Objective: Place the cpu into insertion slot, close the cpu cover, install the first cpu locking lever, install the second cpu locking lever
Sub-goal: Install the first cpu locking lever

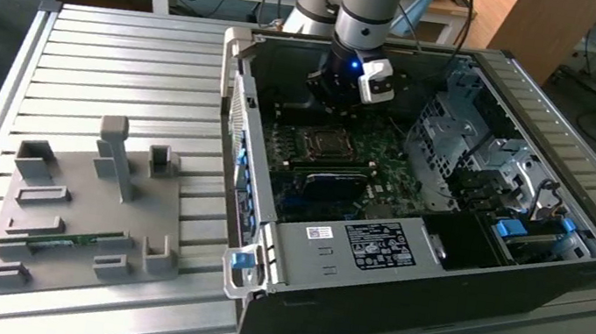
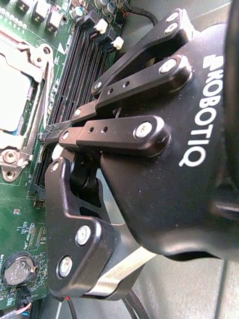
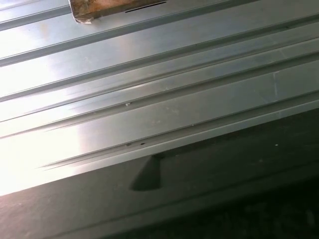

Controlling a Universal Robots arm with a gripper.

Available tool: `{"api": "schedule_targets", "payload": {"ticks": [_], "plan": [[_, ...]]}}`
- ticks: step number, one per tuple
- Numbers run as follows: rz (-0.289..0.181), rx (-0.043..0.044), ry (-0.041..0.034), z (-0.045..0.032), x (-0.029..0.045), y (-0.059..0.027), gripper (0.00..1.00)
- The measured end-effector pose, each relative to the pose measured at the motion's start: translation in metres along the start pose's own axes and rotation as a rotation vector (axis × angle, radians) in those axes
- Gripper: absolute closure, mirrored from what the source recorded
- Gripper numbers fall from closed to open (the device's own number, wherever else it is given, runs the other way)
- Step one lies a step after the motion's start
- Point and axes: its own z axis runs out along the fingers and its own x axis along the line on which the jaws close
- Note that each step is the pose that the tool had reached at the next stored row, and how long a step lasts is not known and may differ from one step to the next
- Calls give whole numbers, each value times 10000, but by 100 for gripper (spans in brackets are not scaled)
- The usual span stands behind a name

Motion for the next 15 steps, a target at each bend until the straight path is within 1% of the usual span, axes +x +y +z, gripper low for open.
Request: {"api": "schedule_targets", "payload": {"ticks": [10, 15], "plan": [[-1, 3, -1, 0, -7, 4, 89], [-4, 28, -8, 0, -25, -6, 89]]}}
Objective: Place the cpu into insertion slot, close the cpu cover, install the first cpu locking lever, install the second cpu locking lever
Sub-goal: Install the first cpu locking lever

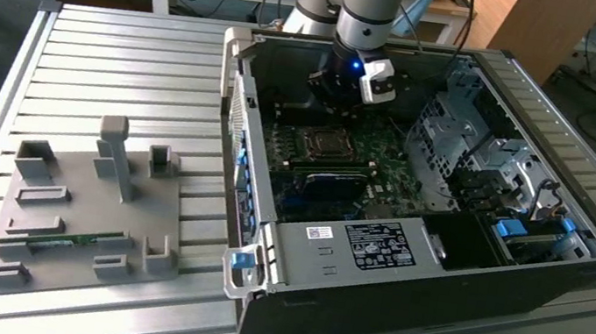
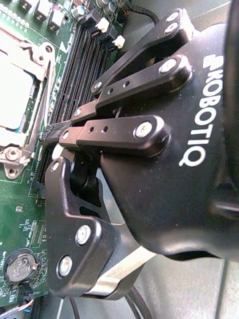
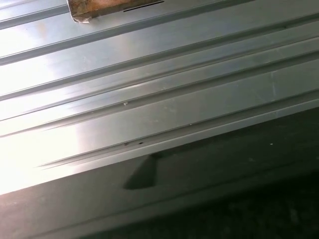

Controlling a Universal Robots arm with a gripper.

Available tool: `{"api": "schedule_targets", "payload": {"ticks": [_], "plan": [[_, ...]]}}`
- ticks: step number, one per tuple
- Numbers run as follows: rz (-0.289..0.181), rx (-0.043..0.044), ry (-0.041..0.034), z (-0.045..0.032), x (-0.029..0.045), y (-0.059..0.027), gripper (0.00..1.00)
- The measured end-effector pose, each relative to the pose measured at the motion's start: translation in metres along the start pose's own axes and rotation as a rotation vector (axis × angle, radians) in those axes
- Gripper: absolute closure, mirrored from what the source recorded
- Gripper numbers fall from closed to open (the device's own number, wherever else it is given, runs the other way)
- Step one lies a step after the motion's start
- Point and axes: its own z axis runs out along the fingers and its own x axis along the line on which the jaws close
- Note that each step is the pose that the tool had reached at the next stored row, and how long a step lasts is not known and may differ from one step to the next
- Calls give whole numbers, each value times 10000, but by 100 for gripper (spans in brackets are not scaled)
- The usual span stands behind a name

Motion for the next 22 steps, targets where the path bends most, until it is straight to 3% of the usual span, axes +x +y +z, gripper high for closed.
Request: {"api": "schedule_targets", "payload": {"ticks": [8, 16, 22], "plan": [[-8, 88, -26, 3, -4, -4, 89], [-24, 256, -105, 19, -3, -5, 89], [-28, 278, -142, 35, -1, -8, 89]]}}
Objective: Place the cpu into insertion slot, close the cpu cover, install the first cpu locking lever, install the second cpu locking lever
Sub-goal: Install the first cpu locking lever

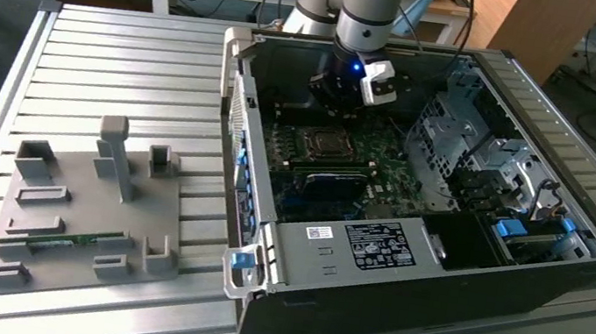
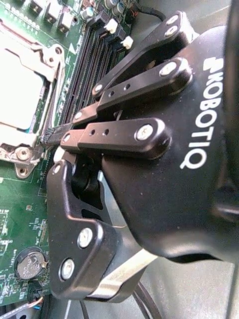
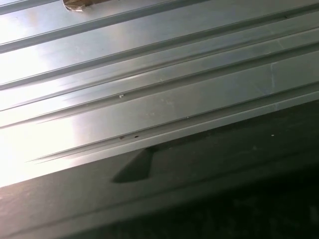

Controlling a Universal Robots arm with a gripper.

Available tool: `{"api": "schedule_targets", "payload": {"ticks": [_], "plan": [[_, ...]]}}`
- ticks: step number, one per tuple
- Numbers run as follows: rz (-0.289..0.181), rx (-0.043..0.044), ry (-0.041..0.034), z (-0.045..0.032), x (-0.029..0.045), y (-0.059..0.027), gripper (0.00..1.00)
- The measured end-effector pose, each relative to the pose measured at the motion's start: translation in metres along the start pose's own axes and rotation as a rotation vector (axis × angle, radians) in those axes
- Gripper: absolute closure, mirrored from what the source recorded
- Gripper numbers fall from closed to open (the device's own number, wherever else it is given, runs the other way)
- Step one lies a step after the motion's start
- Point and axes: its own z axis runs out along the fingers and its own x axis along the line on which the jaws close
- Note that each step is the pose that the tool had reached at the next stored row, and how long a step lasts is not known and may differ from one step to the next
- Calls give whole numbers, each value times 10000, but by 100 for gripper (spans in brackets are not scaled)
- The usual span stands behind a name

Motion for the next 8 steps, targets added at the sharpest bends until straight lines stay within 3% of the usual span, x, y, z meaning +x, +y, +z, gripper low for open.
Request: {"api": "schedule_targets", "payload": {"ticks": [8], "plan": [[-1, -1, -18, -3, -1, 3, 89]]}}
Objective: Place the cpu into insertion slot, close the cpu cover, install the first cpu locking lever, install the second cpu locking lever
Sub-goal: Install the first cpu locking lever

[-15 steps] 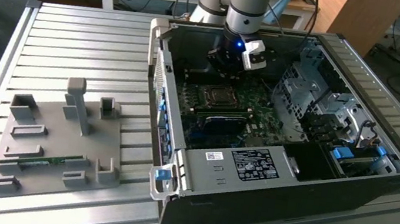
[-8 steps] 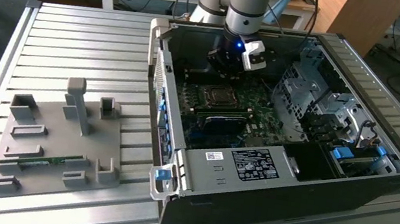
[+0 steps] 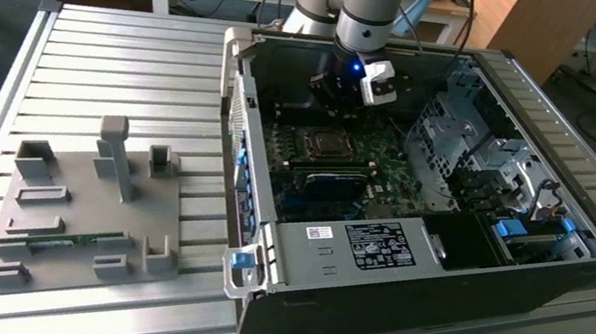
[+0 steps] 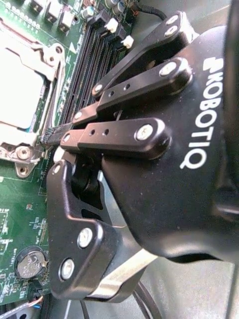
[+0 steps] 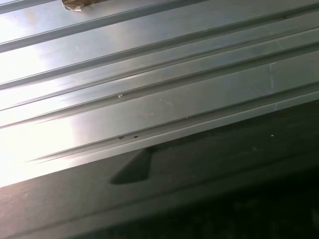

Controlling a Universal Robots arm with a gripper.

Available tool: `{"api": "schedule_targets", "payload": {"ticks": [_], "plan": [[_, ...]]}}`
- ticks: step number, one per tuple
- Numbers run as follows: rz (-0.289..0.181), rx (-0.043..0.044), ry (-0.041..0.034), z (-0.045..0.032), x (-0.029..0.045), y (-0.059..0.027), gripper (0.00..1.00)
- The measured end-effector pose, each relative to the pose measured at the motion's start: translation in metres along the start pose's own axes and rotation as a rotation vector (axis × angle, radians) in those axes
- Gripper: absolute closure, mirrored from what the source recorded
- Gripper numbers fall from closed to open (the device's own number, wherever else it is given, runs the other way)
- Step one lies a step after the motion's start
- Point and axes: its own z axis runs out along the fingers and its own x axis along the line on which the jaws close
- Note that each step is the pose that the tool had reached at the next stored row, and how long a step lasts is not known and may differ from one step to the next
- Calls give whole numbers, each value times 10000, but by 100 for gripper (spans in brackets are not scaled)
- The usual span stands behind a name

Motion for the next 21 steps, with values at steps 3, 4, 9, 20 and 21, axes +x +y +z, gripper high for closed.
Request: {"api": "schedule_targets", "payload": {"ticks": [3, 4, 9, 20, 21], "plan": [[0, 9, 4, -50, -3, 1, 89], [0, 6, 3, -64, -4, 2, 89], [5, 11, 4, -89, -2, 6, 89], [150, -3, 3, -86, 27, 48, 89], [158, 0, 2, -86, 28, 51, 89]]}}
